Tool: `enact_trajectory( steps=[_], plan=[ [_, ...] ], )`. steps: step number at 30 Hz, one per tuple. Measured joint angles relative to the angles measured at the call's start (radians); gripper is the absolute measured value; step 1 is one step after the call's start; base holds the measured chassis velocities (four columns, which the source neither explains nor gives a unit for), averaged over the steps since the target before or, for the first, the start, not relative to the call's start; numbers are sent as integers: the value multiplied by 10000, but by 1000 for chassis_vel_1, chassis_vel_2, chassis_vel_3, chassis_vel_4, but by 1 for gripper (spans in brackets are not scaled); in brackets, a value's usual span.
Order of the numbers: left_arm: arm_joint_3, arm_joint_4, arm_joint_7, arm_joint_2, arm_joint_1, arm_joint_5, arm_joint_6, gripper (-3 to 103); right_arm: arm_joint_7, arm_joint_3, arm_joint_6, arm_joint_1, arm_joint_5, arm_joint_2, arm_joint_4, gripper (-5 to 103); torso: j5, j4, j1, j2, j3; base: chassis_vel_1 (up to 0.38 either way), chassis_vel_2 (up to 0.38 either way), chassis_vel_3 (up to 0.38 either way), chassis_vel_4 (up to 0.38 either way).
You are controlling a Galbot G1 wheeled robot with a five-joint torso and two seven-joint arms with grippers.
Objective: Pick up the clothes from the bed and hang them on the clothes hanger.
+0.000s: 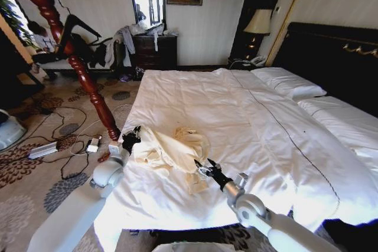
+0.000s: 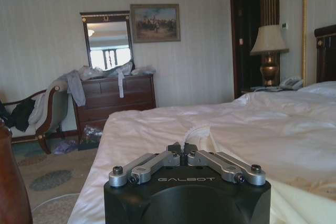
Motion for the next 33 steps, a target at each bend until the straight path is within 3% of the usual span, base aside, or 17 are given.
enact_trajectory(
  steps=[5, 10, 13, 15, 16, 19, 23, 25, 27, 30, 31, 33],
  plan=[
    [18, -110, -42, -37, -20, -37, 37, 1, 177, -15, -175, -14, -205, 240, -244, 101, 2, 0, 1, 0, 1, 0, 0, 0, 0],
    [64, -224, -74, -73, 24, -51, 52, 1, 128, -73, -184, 18, -341, 556, -569, 94, 3, -1, 0, 0, 0, 0, 0, 0, 0],
    [93, -267, -88, -42, 36, -52, 58, 1, 13, -198, -102, 194, -395, 776, -887, 78, 4, 2, 0, -1, 0, 0, 0, 0, 0],
    [93, -273, -91, -29, 33, -55, 60, 1, -14, -212, -78, 215, -396, 810, -933, 78, 4, 1, 0, 0, 0, 0, 0, 0, 0],
    [93, -273, -100, -11, 21, -61, 63, 1, -53, -216, -31, 214, -394, 828, -973, 67, 4, 0, 0, 0, 0, 0, 0, 0, 0],
    [93, -267, -112, -7, -19, -66, 65, 1, -203, -212, 97, 131, -389, 810, -975, 61, 3, 0, 0, 0, 0, 0, 0, 0, 0],
    [141, -185, -149, -66, -146, -84, 68, 1, -776, -157, 510, -72, -410, 749, -917, 40, 4, 0, 0, 0, 0, 0, 0, 0, 0],
    [172, -163, -159, -77, -191, -89, 69, 1, -866, -153, 601, -109, -406, 748, -911, 40, 3, 0, 0, 0, 0, 0, 0, 0, 0],
    [226, -126, -169, -85, -263, -105, 70, 1, -963, -148, 684, -156, -394, 748, -901, 29, 3, 0, 0, 0, 0, 0, 0, 0, 0],
    [301, -70, -197, -95, -386, -144, 73, 1, -1039, -128, 737, -222, -392, 748, -877, 24, 4, -1, 0, 0, 0, 0, 0, 0, 0],
    [361, -27, -218, -106, -484, -177, 77, 1, -1074, -93, 753, -288, -394, 734, -863, 13, 4, 0, 1, 0, 0, 0, 0, 0, 0],
    [425, 12, -252, -114, -595, -234, 88, 1, -1129, -39, 780, -364, -432, 702, -858, 8, 3, -1, 0, 0, 0, 0, 0, 0, 0]
  ],
)
